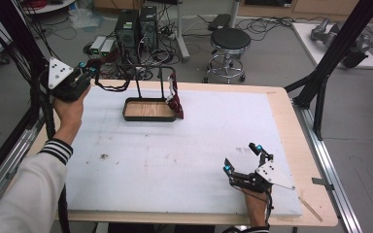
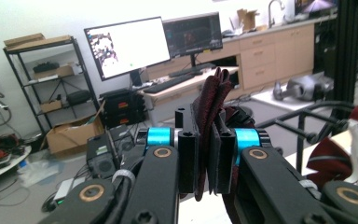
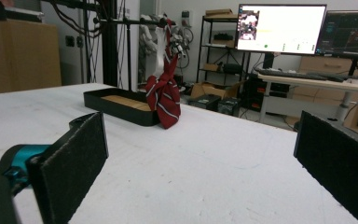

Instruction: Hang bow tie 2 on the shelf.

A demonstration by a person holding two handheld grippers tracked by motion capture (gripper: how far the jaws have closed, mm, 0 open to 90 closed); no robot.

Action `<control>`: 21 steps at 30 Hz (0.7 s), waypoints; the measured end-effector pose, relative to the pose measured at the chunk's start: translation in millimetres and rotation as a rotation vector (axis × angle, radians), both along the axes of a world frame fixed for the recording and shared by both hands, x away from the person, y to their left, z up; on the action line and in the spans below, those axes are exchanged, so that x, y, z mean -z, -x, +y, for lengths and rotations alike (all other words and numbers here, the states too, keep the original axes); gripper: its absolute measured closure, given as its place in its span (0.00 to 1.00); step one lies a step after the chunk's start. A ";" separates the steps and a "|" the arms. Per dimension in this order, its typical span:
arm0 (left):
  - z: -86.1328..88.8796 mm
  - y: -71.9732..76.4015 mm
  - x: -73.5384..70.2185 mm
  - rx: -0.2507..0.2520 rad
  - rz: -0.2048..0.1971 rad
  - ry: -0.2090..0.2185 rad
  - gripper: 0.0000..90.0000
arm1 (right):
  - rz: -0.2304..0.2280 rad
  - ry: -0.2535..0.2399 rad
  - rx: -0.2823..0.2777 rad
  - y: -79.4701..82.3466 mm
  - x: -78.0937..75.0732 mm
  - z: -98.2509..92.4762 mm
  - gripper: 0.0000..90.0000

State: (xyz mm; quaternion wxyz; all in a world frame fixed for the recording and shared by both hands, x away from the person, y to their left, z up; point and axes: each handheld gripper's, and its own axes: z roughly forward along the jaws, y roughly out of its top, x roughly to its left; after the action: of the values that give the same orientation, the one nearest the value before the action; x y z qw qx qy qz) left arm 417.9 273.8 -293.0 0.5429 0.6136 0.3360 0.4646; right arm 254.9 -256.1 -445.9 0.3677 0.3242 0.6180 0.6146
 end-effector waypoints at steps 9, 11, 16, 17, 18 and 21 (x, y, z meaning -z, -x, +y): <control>-6.6 -14.2 11.9 -0.028 0.032 -0.024 0.94 | 0.003 0.015 -0.005 -1.0 3.7 2.3 0.02; -7.4 -17.1 14.7 -0.033 0.039 -0.025 0.93 | 0.006 0.016 -0.004 -1.0 5.2 2.5 0.02; -8.8 -23.3 20.6 -0.038 0.056 -0.012 0.93 | 0.013 0.009 0.000 -1.3 7.4 2.1 0.02; -8.6 -23.7 21.4 -0.037 0.058 -0.011 0.93 | 0.012 0.010 0.003 -1.9 7.9 1.8 0.02; -8.4 -24.1 22.9 -0.039 0.060 -0.010 0.94 | 0.011 0.013 0.003 -2.3 8.3 1.7 0.02; -6.9 -25.5 27.4 -0.042 0.071 -0.002 0.93 | 0.008 0.010 0.007 -2.4 8.6 1.5 0.02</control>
State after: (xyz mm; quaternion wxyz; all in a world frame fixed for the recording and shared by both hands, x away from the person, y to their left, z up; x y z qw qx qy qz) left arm 443.5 266.8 -320.4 0.5201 0.6229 0.3675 0.4544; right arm 257.2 -254.6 -454.5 0.3688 0.3269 0.6217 0.6088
